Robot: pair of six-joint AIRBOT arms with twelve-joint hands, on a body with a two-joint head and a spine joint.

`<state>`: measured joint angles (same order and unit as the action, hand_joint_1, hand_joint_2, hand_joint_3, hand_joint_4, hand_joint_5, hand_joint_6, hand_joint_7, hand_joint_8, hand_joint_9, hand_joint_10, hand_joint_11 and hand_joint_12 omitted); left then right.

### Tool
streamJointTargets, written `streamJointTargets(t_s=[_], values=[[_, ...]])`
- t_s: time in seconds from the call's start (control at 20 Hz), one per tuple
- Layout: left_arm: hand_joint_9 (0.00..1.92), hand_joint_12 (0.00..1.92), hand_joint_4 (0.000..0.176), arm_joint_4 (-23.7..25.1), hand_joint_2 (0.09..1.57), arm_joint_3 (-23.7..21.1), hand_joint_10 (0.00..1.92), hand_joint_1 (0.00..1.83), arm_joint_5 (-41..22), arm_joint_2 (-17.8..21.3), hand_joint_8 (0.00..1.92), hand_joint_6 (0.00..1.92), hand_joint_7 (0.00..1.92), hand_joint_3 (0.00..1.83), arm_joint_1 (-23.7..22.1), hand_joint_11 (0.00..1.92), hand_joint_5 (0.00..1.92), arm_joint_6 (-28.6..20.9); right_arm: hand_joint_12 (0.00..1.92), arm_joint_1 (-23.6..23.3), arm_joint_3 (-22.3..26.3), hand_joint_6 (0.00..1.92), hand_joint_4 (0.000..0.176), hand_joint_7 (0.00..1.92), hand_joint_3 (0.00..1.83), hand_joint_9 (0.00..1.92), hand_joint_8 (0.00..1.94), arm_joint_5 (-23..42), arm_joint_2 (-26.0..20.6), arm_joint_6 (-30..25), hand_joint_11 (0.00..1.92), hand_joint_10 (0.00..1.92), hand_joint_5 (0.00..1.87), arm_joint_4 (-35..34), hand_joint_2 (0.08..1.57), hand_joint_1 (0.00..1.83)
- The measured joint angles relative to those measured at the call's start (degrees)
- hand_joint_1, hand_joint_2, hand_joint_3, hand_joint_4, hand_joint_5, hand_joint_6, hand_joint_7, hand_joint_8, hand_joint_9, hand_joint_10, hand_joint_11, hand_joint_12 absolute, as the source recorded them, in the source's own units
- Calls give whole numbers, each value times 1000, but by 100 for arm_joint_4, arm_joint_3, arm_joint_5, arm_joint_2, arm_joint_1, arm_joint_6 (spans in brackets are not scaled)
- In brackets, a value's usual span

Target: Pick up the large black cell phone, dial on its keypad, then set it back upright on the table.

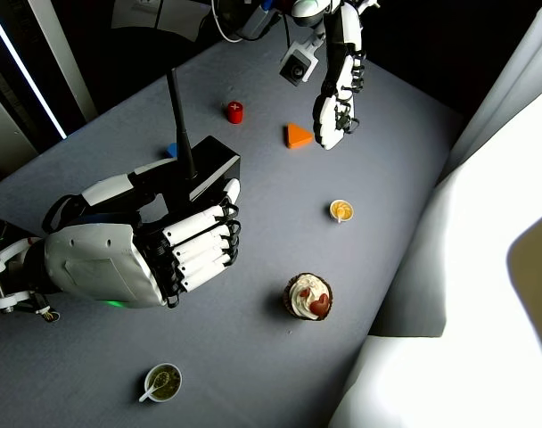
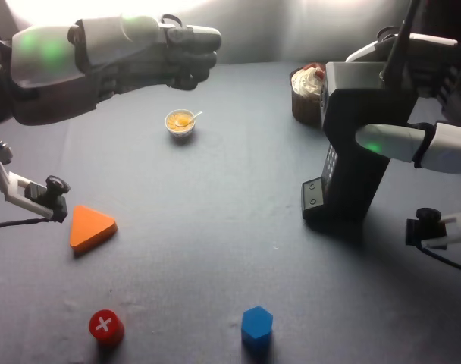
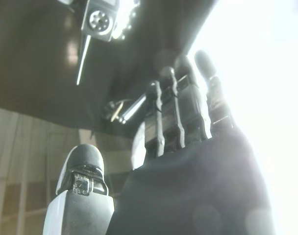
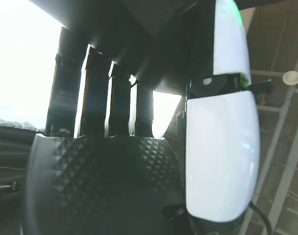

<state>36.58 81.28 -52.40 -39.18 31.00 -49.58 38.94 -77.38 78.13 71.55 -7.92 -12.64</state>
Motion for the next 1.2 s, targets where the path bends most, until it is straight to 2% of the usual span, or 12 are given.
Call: streamJointTargets(t_s=[0.1,0.15,0.3,0.35,0.45,0.6,0.7,0.75,0.8,0.85,0.9,1.2], values=[[306,666,34,-15,1208,2,2,0,15,0,5,7,344,2,0,0,281,0,1276,0,-2,964,0,909,0,968,1098,-4,-11,2,887,1194,908,2,1121,1381],[324,681,38,-26,1208,2,7,0,11,0,7,4,359,1,0,0,281,0,1525,0,-22,913,0,890,3,974,1080,-2,-17,4,847,1042,915,13,1107,1486],[320,657,35,-28,1211,2,3,0,13,0,2,1,347,1,0,0,266,0,1564,0,-37,984,0,862,1,936,1152,-7,-28,2,809,1078,854,44,1126,1488],[317,653,35,-28,1212,2,2,0,11,0,0,1,342,2,0,0,263,0,1317,0,-37,1066,0,862,3,916,1203,-15,-39,0,781,1196,827,55,1146,1390],[299,626,36,-28,1212,2,0,0,13,0,0,1,331,1,0,0,265,0,1605,0,-35,1125,0,804,2,896,1221,-24,-52,-4,772,1126,760,66,1155,1483],[305,644,36,-28,1213,2,2,0,13,0,1,0,338,0,0,0,261,0,1554,0,-35,1110,0,783,0,886,1226,-22,-52,-2,822,1137,775,70,1152,1482],[303,605,31,-28,1215,2,4,0,11,0,5,7,329,1,0,0,278,-2,1194,0,-28,1197,0,704,3,775,1376,-31,-66,2,690,1424,780,76,1213,1330],[301,603,29,-31,1217,2,3,0,13,0,3,2,324,2,0,0,268,0,1153,0,-28,1281,0,687,2,650,1449,-42,-66,-22,632,1004,763,74,1247,1175],[297,586,30,-28,1218,2,1,0,11,0,1,2,321,1,0,0,269,0,1151,0,-28,1307,6,659,0,626,1484,-42,-66,-17,570,784,763,87,1260,1142],[306,620,33,-31,1212,2,4,0,11,0,5,4,337,0,0,0,282,0,1092,0,-28,1324,0,592,0,636,759,-42,-66,-13,527,568,748,101,1242,1091],[325,676,34,-31,1212,2,8,0,13,0,6,6,353,0,0,0,298,0,1030,0,-31,257,0,638,0,613,156,-44,-66,-11,422,279,691,98,1169,1072],[269,601,25,-31,1222,2,0,0,11,0,0,1,303,1,0,0,302,0,991,0,-31,2,0,517,0,530,0,-83,-76,7,274,17,624,109,1100,987]])
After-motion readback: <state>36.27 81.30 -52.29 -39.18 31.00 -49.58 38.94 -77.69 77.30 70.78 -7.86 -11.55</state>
